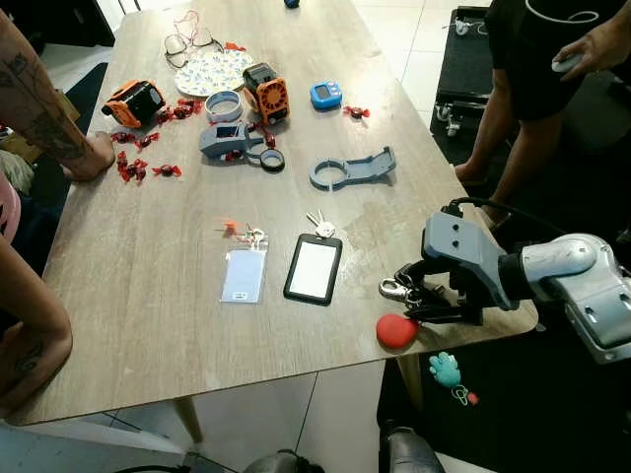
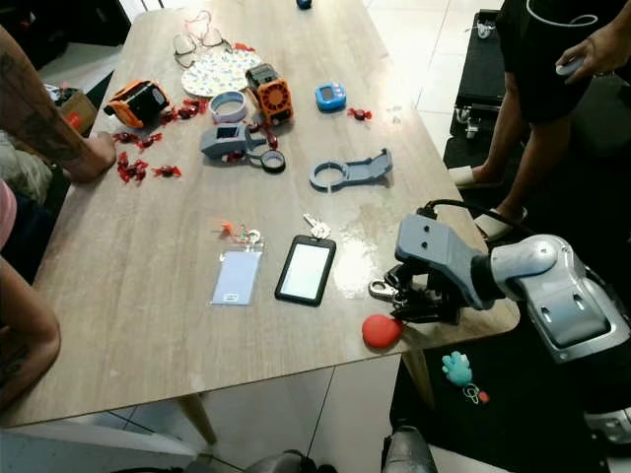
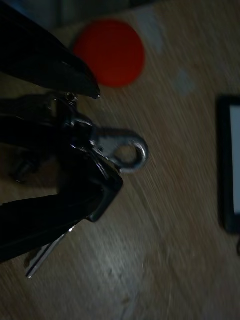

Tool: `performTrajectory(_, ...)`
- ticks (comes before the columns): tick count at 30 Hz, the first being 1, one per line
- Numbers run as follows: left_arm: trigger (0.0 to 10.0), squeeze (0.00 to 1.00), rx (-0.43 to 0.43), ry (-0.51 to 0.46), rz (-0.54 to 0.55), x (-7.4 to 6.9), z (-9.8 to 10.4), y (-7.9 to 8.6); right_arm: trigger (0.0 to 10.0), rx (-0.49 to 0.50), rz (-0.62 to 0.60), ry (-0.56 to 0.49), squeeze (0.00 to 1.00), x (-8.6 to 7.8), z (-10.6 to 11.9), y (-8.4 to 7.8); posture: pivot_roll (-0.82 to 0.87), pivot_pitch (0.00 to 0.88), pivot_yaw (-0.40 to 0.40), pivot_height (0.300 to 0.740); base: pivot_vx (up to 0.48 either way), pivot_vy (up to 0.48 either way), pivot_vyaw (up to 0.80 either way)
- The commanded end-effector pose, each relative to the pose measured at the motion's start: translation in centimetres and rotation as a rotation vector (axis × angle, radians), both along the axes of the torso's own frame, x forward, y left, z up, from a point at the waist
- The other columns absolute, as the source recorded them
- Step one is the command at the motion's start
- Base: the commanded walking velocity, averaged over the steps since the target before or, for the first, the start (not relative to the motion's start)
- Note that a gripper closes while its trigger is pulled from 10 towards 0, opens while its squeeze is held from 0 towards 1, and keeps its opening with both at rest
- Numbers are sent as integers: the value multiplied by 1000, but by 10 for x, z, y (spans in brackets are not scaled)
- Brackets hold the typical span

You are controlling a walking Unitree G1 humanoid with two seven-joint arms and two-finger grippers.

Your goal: Hang keys on a hook

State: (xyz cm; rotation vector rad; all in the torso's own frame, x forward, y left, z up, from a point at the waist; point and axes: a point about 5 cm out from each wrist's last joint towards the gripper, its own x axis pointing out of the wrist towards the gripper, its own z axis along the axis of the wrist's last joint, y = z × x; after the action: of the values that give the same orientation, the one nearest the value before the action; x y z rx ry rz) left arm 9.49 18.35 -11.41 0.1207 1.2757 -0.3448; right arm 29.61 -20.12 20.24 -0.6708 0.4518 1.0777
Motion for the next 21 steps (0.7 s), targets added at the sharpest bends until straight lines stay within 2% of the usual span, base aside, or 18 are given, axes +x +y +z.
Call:
performTrajectory(1, 10000, 0, -33, -82, -11, 19, 5, -7, 10000, 4, -50, 42, 0, 0, -12, -3, -222, 200, 124, 740, 0, 0, 0)
performTrajectory(3, 10000, 0, -33, -82, -11, 19, 5, -7, 10000, 8, -78, 40, 0, 1, -13, -4, -222, 200, 124, 740, 0, 0, 0)
performTrajectory(4, 10000, 0, -33, -81, -11, 19, 5, -7, 4824, 7, -89, 42, 0, 2, -14, -5, -222, 200, 124, 740, 0, 0, 0)
performTrajectory(6, 10000, 0, -33, -81, -11, 19, 5, -7, 4824, 7, -96, 44, 0, 2, -14, -5, -222, 200, 124, 740, 0, 0, 0)
performTrajectory(7, 10000, 0, -33, -81, -10, 19, 5, -6, 0, 9, -106, 47, 0, 2, -15, -6, -222, 202, 127, 740, 0, 0, 0)
performTrajectory(21, 10000, 0, -29, -82, -15, 20, 5, -5, 0, -13, -172, 17, 0, 6, -13, -12, -226, 202, 131, 740, 0, 0, 0)
